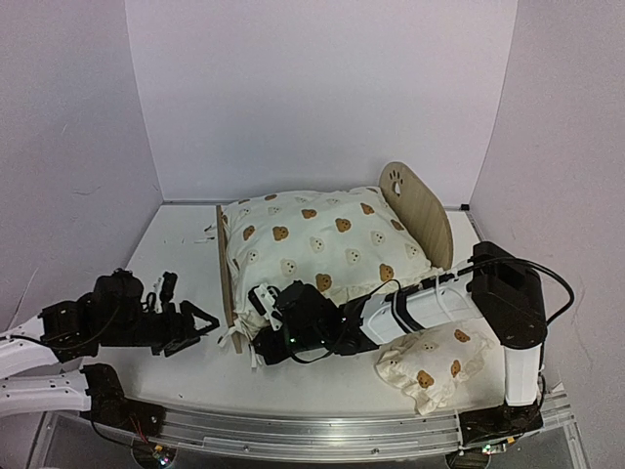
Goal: Set up the pet bed
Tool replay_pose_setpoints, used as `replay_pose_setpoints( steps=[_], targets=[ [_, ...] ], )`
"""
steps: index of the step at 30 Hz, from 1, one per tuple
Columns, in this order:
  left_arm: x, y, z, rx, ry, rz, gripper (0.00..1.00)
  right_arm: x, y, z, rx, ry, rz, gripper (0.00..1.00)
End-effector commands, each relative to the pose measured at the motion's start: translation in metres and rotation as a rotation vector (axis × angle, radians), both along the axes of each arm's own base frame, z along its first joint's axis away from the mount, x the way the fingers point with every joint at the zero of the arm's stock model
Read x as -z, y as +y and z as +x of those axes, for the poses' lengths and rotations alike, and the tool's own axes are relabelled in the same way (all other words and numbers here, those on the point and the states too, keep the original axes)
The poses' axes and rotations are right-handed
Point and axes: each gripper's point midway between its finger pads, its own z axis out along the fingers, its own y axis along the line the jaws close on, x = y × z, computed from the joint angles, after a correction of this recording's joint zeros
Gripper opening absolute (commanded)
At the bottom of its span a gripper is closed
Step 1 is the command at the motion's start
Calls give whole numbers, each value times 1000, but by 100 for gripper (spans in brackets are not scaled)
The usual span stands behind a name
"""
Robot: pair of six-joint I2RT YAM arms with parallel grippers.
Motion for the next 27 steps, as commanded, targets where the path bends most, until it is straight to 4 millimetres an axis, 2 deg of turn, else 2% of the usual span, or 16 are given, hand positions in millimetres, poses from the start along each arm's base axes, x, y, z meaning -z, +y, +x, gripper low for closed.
replay_pose_setpoints(
  steps=[1, 3, 5, 8, 13, 17, 23, 27],
  targets=[
    [-12, -38, -5, 111, 2, -109, 72, -16, 5, 0, -15, -20, 37, 0],
    [6, -40, -1, 61, 69, -127, 64, -16, 5, -1, -18, -17, 38, 0],
    [17, -41, 2, 15, 115, -169, 61, -17, 5, -1, -22, -20, 40, 0],
    [7, -49, 5, 61, 20, -188, 62, -19, 4, -1, -21, -26, 41, 0],
    [20, -59, 8, 142, -10, -13, 65, -20, 6, -2, -30, -22, 48, 0],
    [28, -63, 15, 151, -20, 53, 54, -20, 6, -2, -30, -21, 48, 0],
    [30, -54, 23, 92, -33, 86, 52, -21, 5, -3, -33, -20, 50, 0],
    [27, -48, 26, 64, -55, 89, 37, -21, 5, -3, -36, -19, 51, 0]
  ],
)
